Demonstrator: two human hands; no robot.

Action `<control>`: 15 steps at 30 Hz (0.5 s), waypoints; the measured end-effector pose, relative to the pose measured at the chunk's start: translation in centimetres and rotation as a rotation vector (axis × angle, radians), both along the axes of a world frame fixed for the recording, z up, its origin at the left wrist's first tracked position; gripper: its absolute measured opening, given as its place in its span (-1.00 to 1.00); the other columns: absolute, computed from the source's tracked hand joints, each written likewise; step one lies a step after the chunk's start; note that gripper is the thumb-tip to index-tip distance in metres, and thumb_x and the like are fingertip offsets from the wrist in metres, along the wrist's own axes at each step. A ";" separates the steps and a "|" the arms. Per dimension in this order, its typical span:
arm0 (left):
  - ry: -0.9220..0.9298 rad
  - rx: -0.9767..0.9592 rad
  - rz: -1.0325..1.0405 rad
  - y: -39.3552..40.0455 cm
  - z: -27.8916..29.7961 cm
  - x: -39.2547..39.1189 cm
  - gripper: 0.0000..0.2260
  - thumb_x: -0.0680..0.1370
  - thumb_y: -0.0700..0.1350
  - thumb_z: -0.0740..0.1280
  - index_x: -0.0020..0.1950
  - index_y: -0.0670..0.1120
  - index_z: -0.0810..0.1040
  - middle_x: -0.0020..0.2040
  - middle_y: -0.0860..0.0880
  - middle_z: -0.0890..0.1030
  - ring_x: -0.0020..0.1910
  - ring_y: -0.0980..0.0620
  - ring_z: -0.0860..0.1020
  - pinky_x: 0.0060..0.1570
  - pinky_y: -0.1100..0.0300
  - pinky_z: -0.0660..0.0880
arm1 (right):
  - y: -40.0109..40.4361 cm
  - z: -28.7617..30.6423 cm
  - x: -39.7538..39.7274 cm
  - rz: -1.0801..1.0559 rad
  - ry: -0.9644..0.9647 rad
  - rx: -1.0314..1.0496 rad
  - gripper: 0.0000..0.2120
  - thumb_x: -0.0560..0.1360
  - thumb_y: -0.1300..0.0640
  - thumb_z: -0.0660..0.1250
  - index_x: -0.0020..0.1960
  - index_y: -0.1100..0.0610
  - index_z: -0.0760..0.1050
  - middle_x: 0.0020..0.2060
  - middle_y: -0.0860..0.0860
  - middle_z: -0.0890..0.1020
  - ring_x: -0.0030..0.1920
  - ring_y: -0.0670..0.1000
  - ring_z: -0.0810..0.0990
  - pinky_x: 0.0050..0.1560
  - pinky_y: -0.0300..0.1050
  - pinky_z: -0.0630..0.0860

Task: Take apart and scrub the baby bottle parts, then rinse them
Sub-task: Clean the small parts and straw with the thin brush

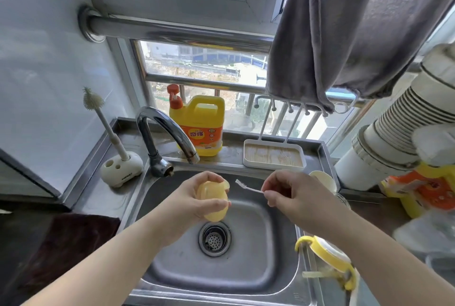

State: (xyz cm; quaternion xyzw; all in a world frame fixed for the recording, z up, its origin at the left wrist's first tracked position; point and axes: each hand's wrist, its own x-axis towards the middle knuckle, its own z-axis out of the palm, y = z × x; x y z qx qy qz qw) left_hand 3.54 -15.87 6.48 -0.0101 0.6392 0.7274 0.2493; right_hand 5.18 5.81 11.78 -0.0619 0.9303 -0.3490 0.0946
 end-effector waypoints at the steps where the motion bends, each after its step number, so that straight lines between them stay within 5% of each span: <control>1: 0.029 -0.008 -0.011 -0.1 0.1 0.1 -0.71 0.21 -0.15 0.52 -0.10 0.00 0.62 0.05 -0.17 0.64 0.02 -0.21 0.63 0.04 -0.10 0.53 | -0.2 0.2 0.0 0.012 0.006 0.019 -0.85 0.48 0.12 0.35 -0.24 -0.07 0.51 -0.37 -0.10 0.58 -0.32 -0.22 0.48 -0.24 -0.36 0.39; 4: 0.120 -0.105 -0.048 -0.3 0.2 0.2 -0.72 0.34 -0.12 0.45 0.02 -0.12 0.57 0.06 -0.27 0.61 0.05 -0.28 0.60 0.08 -0.15 0.51 | -0.6 0.7 0.0 0.044 0.018 0.099 -0.86 0.48 0.11 0.34 -0.23 -0.09 0.52 -0.38 -0.15 0.58 -0.30 -0.24 0.50 -0.25 -0.40 0.38; 6: 0.176 -0.187 -0.083 -0.2 0.5 0.4 -0.73 0.34 0.01 0.45 0.00 -0.01 0.57 0.03 -0.29 0.61 0.04 -0.30 0.57 0.07 -0.15 0.51 | -0.8 1.0 0.0 0.067 0.023 0.141 -0.87 0.48 0.09 0.34 -0.22 -0.10 0.52 -0.37 -0.20 0.57 -0.30 -0.27 0.50 -0.25 -0.45 0.37; 11: 0.335 -0.439 -0.118 -0.3 0.3 0.5 -0.84 0.47 -0.05 0.41 -0.08 0.19 0.48 -0.13 -0.14 0.56 -0.30 0.05 0.45 -0.33 0.25 0.45 | -1.3 1.8 0.1 0.094 0.022 0.158 -0.90 0.48 0.08 0.34 -0.20 -0.07 0.57 -0.36 -0.21 0.58 -0.29 -0.25 0.52 -0.21 -0.42 0.40; 15: 0.426 -0.575 -0.133 -0.2 0.4 0.8 -0.82 0.52 -0.06 0.35 -0.08 0.23 0.43 -0.10 -0.06 0.59 -0.32 0.06 0.46 -0.36 0.26 0.45 | -1.6 1.9 0.2 0.130 0.000 0.201 -0.89 0.49 0.07 0.32 -0.19 -0.07 0.57 -0.35 -0.19 0.58 -0.28 -0.24 0.51 -0.23 -0.40 0.40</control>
